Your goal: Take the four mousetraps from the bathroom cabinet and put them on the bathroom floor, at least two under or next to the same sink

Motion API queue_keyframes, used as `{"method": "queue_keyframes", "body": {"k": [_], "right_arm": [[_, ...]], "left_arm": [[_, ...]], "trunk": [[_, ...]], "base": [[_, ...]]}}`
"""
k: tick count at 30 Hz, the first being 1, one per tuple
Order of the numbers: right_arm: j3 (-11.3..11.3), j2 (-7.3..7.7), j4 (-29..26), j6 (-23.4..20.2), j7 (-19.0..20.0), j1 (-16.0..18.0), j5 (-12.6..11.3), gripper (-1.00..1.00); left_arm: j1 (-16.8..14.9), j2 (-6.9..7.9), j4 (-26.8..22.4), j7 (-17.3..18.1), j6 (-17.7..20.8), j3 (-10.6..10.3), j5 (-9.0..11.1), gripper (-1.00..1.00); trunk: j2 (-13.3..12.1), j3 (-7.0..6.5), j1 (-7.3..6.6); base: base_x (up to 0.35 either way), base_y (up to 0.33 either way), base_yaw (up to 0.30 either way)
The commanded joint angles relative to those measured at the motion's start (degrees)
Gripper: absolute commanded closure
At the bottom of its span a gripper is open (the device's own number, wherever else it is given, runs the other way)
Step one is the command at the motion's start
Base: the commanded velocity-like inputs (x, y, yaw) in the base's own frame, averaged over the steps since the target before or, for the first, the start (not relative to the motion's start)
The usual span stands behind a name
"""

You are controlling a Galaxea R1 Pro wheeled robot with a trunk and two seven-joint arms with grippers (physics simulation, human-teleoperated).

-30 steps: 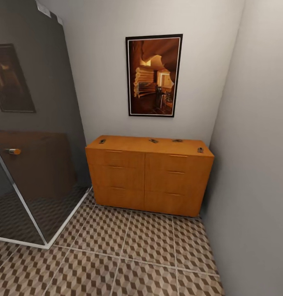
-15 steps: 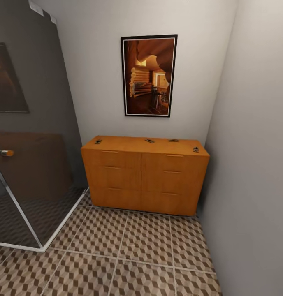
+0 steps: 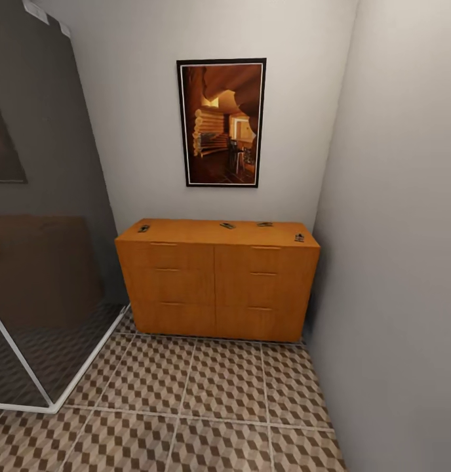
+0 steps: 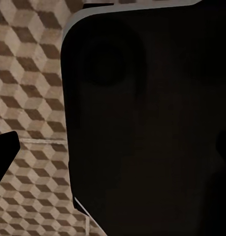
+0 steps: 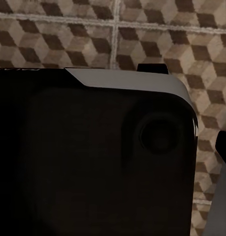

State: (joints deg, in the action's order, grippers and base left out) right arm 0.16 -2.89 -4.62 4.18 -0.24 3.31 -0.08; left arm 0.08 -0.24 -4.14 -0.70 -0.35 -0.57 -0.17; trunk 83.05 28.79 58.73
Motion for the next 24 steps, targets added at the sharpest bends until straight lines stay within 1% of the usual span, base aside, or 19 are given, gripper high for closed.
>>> {"method": "queue_keyframes", "body": {"k": [1, 4, 5, 11, 20, 24], "right_arm": [[0.0, -0.01, 0.1, 0.2, 0.0, 0.0, 0.0, -1.0], [0.0, -0.01, 0.1, 0.2, 0.0, 0.0, 0.0, -1.0], [0.0, -0.01, 0.1, 0.2, 0.0, 0.0, 0.0, -1.0], [0.0, -0.01, 0.1, 0.2, 0.0, 0.0, 0.0, -1.0], [0.0, -0.14, 0.1, 0.2, 0.0, 0.0, -0.1, -1.0], [-0.1, -0.23, 0.1, 0.2, 0.0, 0.0, -0.2, -1.0]], "left_arm": [[0.0, 0.03, 0.0, -0.1, 0.0, -0.1, 0.0, -1.0], [0.0, 0.71, 0.2, -0.1, 0.0, -0.3, -0.1, -1.0], [0.0, 1.21, 0.4, -0.1, 0.0, -0.3, -0.1, -1.0], [0.0, 2.52, 1.0, -0.1, 0.0, -0.5, -0.1, -1.0], [0.0, 2.85, 1.3, -0.1, 0.0, -0.4, -0.1, -1.0], [0.0, 2.87, 1.3, -0.1, 0.0, -0.4, -0.1, -1.0]], "trunk": [[0.0, 0.04, 0.0], [0.0, 0.04, 0.0], [0.0, 0.04, 0.0], [0.0, 0.04, 0.0], [0.0, 0.04, 0.0], [0.0, 0.04, 0.0]], "base": [[0.0, 0.0, -0.018], [0.0, 0.0, -0.007], [0.0, 0.0, -0.004], [0.0, 0.0, -0.002], [0.0, 0.0, -0.001], [0.0, 0.0, -0.059]]}}
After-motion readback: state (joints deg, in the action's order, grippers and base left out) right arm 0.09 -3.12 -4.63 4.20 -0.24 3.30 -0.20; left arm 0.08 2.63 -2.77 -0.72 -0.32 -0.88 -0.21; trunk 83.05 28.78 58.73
